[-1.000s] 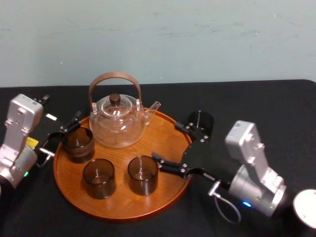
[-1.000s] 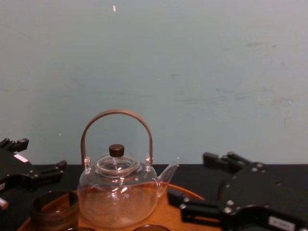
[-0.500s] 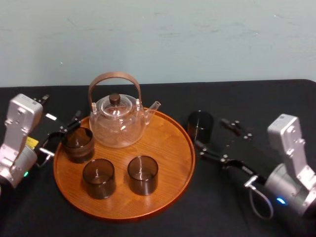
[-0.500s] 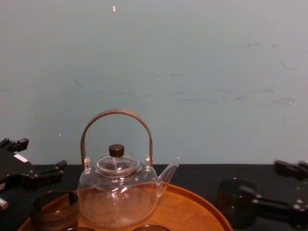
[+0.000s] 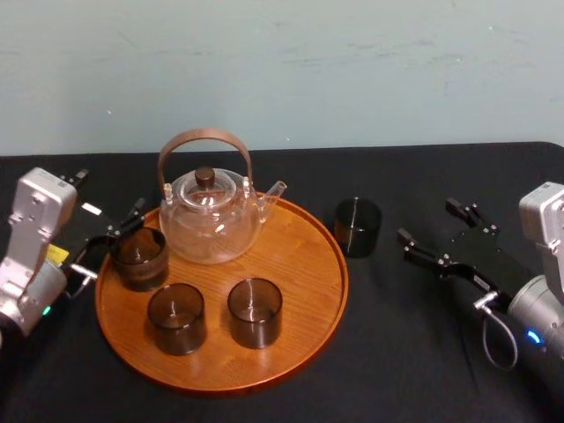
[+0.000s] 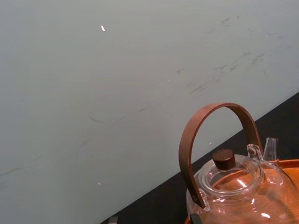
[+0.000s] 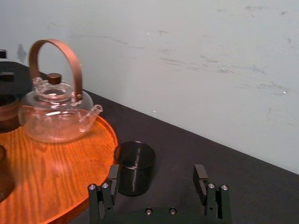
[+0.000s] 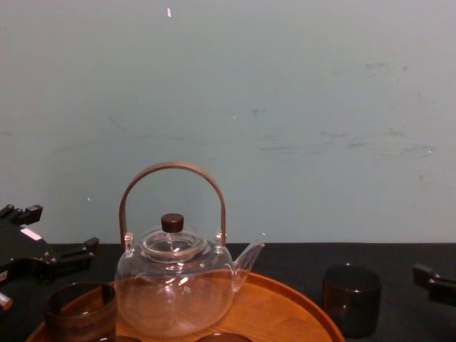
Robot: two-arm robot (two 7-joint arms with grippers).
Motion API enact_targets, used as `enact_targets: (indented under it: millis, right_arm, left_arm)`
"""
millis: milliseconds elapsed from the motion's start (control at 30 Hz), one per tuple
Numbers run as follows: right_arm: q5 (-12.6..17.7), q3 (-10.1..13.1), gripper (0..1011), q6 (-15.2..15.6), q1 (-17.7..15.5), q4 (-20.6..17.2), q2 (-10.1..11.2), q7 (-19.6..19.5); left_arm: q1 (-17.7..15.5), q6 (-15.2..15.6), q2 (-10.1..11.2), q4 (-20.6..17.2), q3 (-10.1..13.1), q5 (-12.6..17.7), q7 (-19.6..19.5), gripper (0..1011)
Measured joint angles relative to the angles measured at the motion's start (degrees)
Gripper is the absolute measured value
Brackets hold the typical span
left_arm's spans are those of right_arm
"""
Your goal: Pick up the glass from the table and place it on the tray.
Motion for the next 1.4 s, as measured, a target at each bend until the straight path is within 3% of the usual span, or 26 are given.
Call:
enact_targets:
  millis: [300,667,1400]
  right_arm:
    - [0.4,-0.21,1002,0.26,3.47,4.33,-1.12,1.88]
    - [0.54,-3.26,1002,0.63,8.45,9.82,-2.01,4.68]
    - [-0.72,-6.55,1002,0.67,11.98,13.26,-2.41,5.82]
  left_arm:
    - [0.0,0.0,0.0,0.0,0.0,0.0,0.0,1002]
    - [0.0,0.0,0.0,0.0,0.0,0.0,0.0,1001]
    - [0.0,0.0,0.0,0.0,0.0,0.0,0.0,1001]
